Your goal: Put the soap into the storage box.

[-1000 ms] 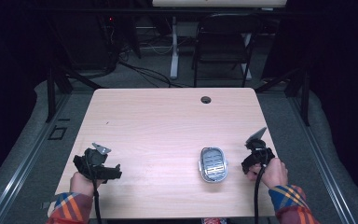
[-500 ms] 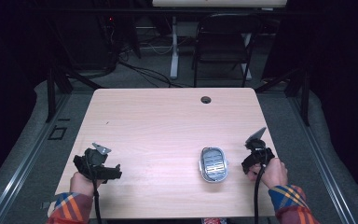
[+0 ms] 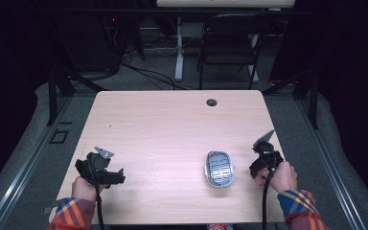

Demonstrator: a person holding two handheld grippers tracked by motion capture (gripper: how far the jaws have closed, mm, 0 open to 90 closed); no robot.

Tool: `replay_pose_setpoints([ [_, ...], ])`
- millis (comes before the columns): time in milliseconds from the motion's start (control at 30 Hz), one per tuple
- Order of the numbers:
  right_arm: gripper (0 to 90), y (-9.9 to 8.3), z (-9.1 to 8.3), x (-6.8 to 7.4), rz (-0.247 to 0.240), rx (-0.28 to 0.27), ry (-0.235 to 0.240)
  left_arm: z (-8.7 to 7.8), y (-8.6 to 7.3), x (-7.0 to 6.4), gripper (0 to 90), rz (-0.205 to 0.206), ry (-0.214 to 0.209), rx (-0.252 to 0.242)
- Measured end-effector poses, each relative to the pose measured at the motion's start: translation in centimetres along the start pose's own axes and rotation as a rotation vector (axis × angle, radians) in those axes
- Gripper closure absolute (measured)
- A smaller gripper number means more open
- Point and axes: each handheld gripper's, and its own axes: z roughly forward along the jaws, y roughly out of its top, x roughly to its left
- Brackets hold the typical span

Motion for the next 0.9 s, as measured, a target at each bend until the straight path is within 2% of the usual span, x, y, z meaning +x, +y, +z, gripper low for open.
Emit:
replay_pose_setpoints([
  [33,36.1,0.0,-0.2,0.0,-0.005,0.008,-0.002,0.0,0.0,0.0,0.2,0.0,0.0,0.001],
  [100,36.2,-0.1,-0.2,0.0,0.008,-0.013,0.003,0.0,0.0,0.0,0.2,0.0,0.0,0.001],
  [200,36.3,0.0,-0.5,-0.2,-0.014,0.01,-0.003,0.0,0.0,0.0,0.2,0.0,0.0,0.001],
  [333,36.6,-0.1,-0.5,0.0,-0.01,-0.005,0.002,0.0,0.0,0.0,0.2,0.001,0.0,0.001],
  [533,36.8,0.0,-0.8,0.2,-0.037,0.024,0.004,0.0,0.0,0.0,0.2,0.001,0.0,0.001],
  [600,36.9,0.0,-0.9,0.3,-0.025,0.002,0.011,0.0,0.0,0.0,0.2,0.001,0.0,0.001],
  [633,36.9,0.1,-1.2,0.3,-0.046,0.02,0.006,0.0,0.0,0.0,0.2,0.001,0.001,0.0],
  [667,36.9,0.0,-1.2,0.4,-0.028,0.0,0.017,0.0,0.0,0.0,0.2,0.001,0.0,0.0],
  [700,36.9,0.0,-1.2,0.4,-0.031,-0.004,0.018,0.0,0.0,0.0,0.2,0.002,0.0,0.0],
  [833,37.0,0.3,-1.6,0.7,-0.057,0.023,0.016,0.0,0.0,0.0,0.2,0.0,0.0,0.002],
  [867,37.0,0.3,-1.5,0.8,-0.038,-0.001,0.022,0.0,0.0,0.0,0.2,-0.001,0.001,-0.001],
  [900,37.0,0.4,-1.7,1.0,-0.045,0.002,0.023,0.0,0.0,0.0,0.2,-0.001,0.0,-0.001],
])
